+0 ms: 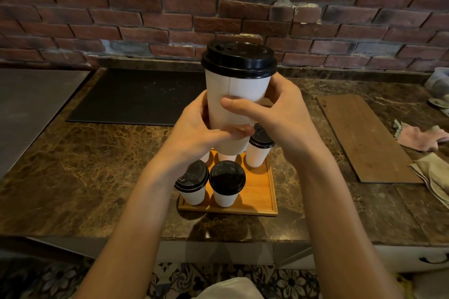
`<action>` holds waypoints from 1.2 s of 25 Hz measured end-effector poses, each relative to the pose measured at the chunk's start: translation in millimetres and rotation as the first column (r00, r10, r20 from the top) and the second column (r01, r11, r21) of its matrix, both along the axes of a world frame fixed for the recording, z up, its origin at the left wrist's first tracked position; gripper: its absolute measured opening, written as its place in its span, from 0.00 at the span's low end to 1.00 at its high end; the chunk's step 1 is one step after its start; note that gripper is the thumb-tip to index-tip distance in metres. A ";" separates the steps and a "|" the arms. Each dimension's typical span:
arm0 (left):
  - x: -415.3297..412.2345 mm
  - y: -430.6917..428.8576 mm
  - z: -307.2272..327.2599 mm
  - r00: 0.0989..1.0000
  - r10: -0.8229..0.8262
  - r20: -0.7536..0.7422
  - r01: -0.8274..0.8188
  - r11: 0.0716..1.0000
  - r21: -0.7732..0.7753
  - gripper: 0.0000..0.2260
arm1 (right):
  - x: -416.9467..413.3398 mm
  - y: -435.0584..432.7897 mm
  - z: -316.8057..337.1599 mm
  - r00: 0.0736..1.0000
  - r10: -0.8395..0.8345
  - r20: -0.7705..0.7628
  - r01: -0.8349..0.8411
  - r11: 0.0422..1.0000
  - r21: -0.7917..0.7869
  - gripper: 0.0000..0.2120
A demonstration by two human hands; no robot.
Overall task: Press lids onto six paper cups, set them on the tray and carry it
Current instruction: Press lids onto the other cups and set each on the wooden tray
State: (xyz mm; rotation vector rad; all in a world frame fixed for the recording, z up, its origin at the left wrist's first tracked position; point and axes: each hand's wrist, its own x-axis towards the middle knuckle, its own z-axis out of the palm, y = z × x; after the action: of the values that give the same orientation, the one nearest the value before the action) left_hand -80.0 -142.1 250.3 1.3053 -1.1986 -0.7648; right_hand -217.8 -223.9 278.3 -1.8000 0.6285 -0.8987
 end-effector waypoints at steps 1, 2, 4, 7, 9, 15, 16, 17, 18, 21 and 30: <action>0.4 0.3 0.6 1.000 -0.018 0.002 0.018 1.000 -0.006 0.28 | -0.9 0.0 0.1 1.000 -0.004 0.003 0.004 1.000 -0.009 0.26; 1.2 0.4 0.5 0.999 -0.044 0.002 0.044 0.999 -0.014 0.28 | -1.9 0.1 0.2 1.000 -0.009 0.013 0.009 1.000 -0.017 0.26; 5.2 1.3 -2.7 0.995 -0.100 -0.015 0.099 0.995 -0.034 0.30 | -4.4 0.5 0.4 0.999 -0.025 0.043 0.026 0.999 -0.022 0.28; 16.2 5.0 -12.8 0.994 -0.085 -0.068 0.082 0.996 -0.044 0.32 | -10.6 -0.8 -1.3 0.994 -0.077 0.075 0.080 0.996 -0.036 0.32; 26.5 7.5 -24.8 0.995 0.070 -0.074 -0.074 0.996 -0.054 0.27 | -15.2 -2.7 -5.6 0.990 -0.124 0.073 0.128 0.990 -0.058 0.34; 65.3 16.6 -101.9 0.806 0.548 0.222 -0.566 0.824 0.022 0.19 | -33.3 -11.5 -30.4 0.969 -0.247 0.007 0.247 0.966 -0.073 0.39; 69.3 19.4 -119.0 0.781 0.566 0.266 -0.595 0.803 0.039 0.19 | -36.5 -13.1 -36.3 0.965 -0.260 -0.001 0.260 0.963 -0.064 0.40; 72.1 22.7 -135.5 0.764 0.569 0.305 -0.610 0.791 0.051 0.19 | -39.4 -14.5 -42.1 0.963 -0.270 -0.007 0.269 0.961 -0.058 0.41; 74.6 26.1 -151.0 0.753 0.558 0.349 -0.615 0.786 0.068 0.19 | -41.9 -16.1 -48.1 0.961 -0.276 -0.014 0.275 0.960 -0.056 0.41; 82.3 37.0 -193.0 0.731 0.441 0.521 -0.601 0.778 0.183 0.21 | -47.6 -21.3 -69.8 0.955 -0.293 -0.041 0.291 0.955 -0.055 0.41; 90.0 57.7 -269.6 0.780 0.092 0.619 -0.514 0.659 0.549 0.24 | -58.5 -26.0 -154.9 0.915 -0.380 -0.136 0.392 0.917 0.074 0.41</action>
State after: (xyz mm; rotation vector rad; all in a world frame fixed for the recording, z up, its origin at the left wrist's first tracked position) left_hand 10.0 -84.5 -19.2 2.4502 -1.0728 -0.6059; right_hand -276.2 -250.0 123.3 -1.6747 1.1165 -1.0045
